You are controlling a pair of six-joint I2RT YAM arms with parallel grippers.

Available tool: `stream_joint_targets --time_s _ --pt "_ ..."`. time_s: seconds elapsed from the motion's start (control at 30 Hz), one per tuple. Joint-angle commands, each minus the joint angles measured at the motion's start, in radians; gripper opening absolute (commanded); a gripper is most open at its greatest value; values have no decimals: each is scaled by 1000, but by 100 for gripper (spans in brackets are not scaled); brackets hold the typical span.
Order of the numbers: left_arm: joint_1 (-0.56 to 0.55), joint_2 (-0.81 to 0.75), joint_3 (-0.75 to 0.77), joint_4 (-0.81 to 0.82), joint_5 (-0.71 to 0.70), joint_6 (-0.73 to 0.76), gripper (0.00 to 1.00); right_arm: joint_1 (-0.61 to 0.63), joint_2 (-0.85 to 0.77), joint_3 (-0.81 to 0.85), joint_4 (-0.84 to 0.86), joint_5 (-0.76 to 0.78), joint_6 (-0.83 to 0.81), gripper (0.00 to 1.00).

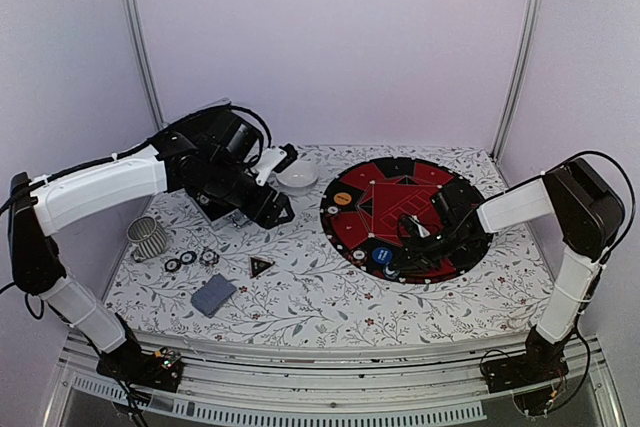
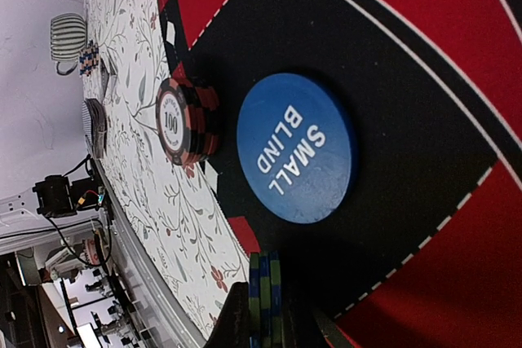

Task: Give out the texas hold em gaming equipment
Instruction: Place the poker chips pile in the small blind area.

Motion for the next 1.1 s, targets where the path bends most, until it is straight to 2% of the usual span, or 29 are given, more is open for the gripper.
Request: stream_joint_targets --time_s 0.0,0.2,0.37,0.4,0.47,0.7,1.07 --pt "16 -11 -12 2 13 -10 78 -8 36 22 -10 30 -32 3" --pt "20 -5 -8 2 18 -9 77 -10 52 26 -25 31 -35 5" --pt "22 -5 -8 2 21 -5 77 -9 35 33 -71 84 -39 18" --pt "22 -4 -6 2 22 -5 77 -9 31 36 -83 101 -40 25" --pt "24 -2 -5 2 24 -5 77 -10 22 44 -104 129 -42 29" --pt "25 -3 -5 0 30 -5 77 -9 1 87 -169 209 -50 36" --pt "30 -8 -8 -2 26 -6 77 37 -55 185 -343 423 -73 48"
